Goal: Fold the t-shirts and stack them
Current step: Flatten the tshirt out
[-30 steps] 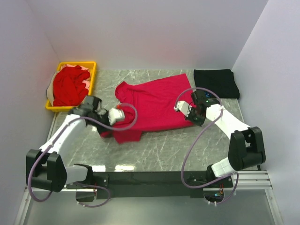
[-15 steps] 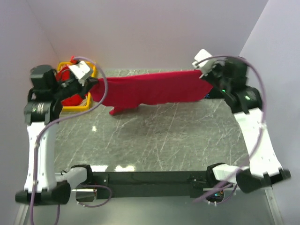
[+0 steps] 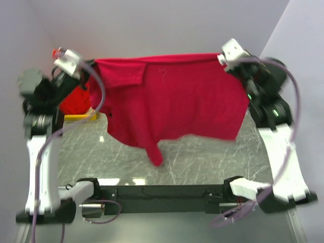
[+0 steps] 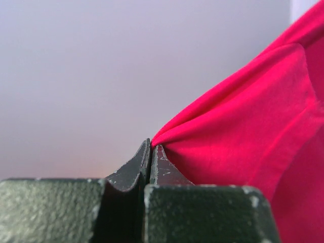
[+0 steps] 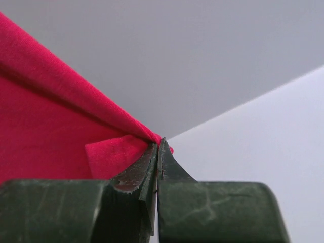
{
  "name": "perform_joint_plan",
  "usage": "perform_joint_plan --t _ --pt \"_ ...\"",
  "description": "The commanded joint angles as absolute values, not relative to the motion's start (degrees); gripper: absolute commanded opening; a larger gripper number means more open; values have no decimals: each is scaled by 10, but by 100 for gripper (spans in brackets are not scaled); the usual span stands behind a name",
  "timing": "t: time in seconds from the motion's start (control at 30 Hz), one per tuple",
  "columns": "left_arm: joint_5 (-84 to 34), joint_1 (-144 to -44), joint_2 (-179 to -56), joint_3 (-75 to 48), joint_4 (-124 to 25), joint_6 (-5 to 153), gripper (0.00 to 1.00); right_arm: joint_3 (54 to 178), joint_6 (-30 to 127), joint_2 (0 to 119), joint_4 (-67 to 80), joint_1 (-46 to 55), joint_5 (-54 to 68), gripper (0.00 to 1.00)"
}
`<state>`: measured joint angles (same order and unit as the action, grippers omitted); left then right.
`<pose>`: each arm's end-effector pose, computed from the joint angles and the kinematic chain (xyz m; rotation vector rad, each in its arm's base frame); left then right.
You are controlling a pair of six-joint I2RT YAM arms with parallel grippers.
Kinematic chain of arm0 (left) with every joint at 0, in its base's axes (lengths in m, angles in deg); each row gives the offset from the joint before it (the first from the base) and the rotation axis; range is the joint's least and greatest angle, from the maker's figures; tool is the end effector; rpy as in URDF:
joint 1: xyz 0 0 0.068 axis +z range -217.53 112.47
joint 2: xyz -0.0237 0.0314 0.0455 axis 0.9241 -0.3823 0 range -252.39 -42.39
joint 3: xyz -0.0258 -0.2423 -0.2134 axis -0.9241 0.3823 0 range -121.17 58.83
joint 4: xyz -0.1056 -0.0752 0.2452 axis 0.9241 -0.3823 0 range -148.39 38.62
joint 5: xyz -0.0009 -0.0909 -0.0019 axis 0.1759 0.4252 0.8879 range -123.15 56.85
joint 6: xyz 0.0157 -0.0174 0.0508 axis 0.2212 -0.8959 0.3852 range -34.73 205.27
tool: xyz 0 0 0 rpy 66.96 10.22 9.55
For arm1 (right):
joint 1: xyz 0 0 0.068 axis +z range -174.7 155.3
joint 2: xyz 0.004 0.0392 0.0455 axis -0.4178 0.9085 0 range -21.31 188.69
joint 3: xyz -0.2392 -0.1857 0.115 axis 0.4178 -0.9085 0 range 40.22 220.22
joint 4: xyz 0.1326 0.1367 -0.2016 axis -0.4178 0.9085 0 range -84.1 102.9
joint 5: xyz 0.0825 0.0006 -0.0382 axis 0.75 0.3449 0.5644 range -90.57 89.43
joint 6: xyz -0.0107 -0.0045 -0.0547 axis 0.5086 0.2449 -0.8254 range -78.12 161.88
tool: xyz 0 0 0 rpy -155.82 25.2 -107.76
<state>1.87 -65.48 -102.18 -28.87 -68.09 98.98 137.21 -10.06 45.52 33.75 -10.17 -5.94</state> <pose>0.1683 -0.0162 0.5832 0.6386 1.2612 -0.1922 0.1984 0.0477 0.5925 -0.7906 1.3452 -0.5895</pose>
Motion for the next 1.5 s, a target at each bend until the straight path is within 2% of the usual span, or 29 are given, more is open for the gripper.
perform_joint_plan --t 0.0,0.13,0.3,0.43,0.5,0.63,0.83,0.93,1.03,1.13,1.23,1.47 --pt "-59 -646 -1112 -312 -605 970 1 1415 -117 563 252 -122 -117 0" --pt "-65 -644 -1231 -377 -549 951 1 1534 -88 680 225 -141 -110 0" --pt "-90 -640 -1350 -552 -518 941 1 1752 -65 835 213 -148 -119 0" --pt "-96 -622 -1406 -649 -458 921 1 1800 -66 864 146 -149 -124 0" --pt "-89 -616 -1401 -645 -442 923 1 1787 -70 857 134 -149 -116 0" --pt "-38 -615 -1357 -552 -424 982 1 1699 -92 824 143 -149 -71 0" --pt "6 -614 -1278 -245 -475 1110 1 1449 -154 776 171 -146 15 0" --pt "33 -614 -1257 -141 -539 1172 1 1374 -177 776 207 -143 36 0" --pt "63 -616 -1248 -75 -624 1235 1 1323 -192 770 254 -140 54 0" --pt "79 -619 -1247 -26 -683 1289 1 1204 -215 746 262 -131 54 0" --pt "74 -622 -1259 1 -746 1326 1 1136 -231 729 277 -121 51 0" --pt "99 -622 -1247 14 -973 1436 1 1070 -228 697 382 -116 65 0"
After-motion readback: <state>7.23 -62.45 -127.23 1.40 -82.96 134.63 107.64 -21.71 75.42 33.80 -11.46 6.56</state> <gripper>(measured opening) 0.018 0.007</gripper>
